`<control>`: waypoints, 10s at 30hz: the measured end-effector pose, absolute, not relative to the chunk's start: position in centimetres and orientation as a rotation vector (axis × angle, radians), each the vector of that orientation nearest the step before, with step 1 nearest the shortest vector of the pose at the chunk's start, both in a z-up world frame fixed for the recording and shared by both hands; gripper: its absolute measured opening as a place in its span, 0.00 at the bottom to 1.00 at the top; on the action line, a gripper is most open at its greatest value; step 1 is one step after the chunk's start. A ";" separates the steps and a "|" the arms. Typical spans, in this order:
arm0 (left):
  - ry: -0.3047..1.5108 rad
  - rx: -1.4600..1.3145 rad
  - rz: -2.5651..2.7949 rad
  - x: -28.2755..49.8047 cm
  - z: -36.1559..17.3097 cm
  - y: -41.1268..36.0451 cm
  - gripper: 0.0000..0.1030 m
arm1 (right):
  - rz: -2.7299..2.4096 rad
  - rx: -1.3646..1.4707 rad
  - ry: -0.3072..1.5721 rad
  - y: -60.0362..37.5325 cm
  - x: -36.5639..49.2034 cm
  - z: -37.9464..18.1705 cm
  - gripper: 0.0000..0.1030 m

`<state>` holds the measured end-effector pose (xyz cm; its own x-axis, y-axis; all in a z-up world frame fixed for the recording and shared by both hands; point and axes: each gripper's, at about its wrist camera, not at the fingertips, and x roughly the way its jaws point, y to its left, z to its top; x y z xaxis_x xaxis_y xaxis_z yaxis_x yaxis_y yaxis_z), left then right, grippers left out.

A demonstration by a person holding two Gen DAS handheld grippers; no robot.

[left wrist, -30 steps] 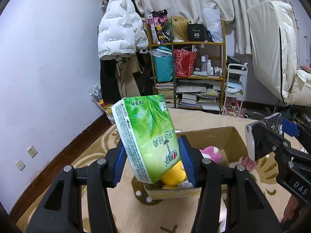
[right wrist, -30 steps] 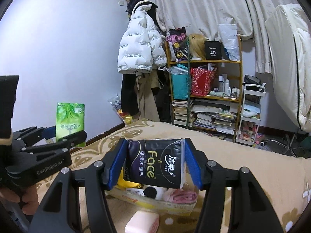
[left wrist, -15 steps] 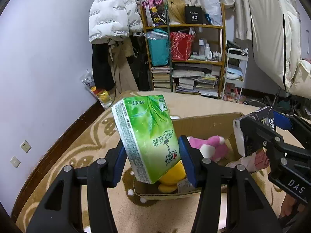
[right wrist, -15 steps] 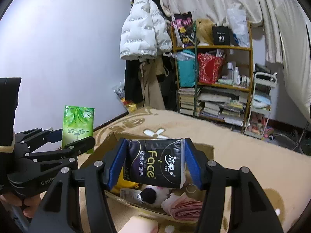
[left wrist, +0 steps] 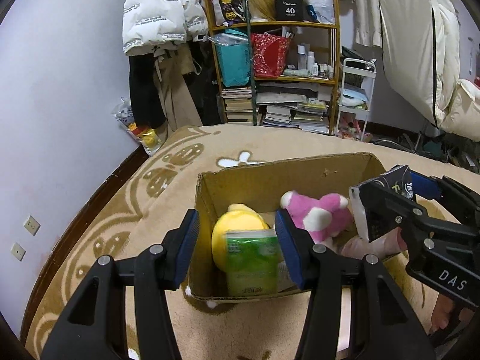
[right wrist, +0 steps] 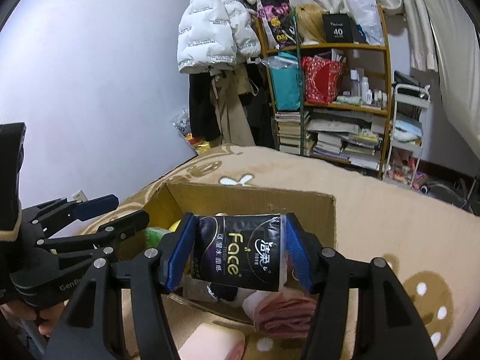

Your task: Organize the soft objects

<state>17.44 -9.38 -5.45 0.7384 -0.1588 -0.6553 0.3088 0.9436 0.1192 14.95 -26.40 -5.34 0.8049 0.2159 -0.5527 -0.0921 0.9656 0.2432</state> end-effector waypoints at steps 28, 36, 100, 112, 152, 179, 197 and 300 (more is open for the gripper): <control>0.717 0.225 -0.259 12.1 -3.2 -8.1 0.94 | 0.085 0.253 0.625 -28.8 8.3 -1.5 1.00; 0.739 0.226 -0.279 10.1 -3.0 -7.9 0.96 | 0.056 0.274 0.656 -29.1 6.2 -1.6 1.00; 1.101 0.402 -0.468 11.7 -15.1 -15.9 0.91 | -0.025 0.640 1.187 -31.8 8.0 -16.5 1.00; 1.146 0.394 -0.500 11.4 -16.4 -15.9 0.70 | -0.002 0.736 1.254 -30.9 7.9 -19.1 0.91; 1.026 0.302 -0.320 8.2 -11.6 -10.3 0.33 | 0.096 0.450 0.902 -26.8 7.2 -11.0 0.43; 0.598 0.238 -0.161 8.1 -1.3 -6.9 0.31 | 0.103 0.267 0.546 -27.9 8.6 0.2 0.43; 0.611 0.247 -0.238 13.2 -3.3 -9.4 0.33 | 0.073 0.221 0.606 -28.1 14.4 -2.9 0.48; 0.515 0.274 -0.135 0.5 -0.2 -4.1 0.98 | -0.016 0.232 0.547 -29.2 -1.8 0.4 1.00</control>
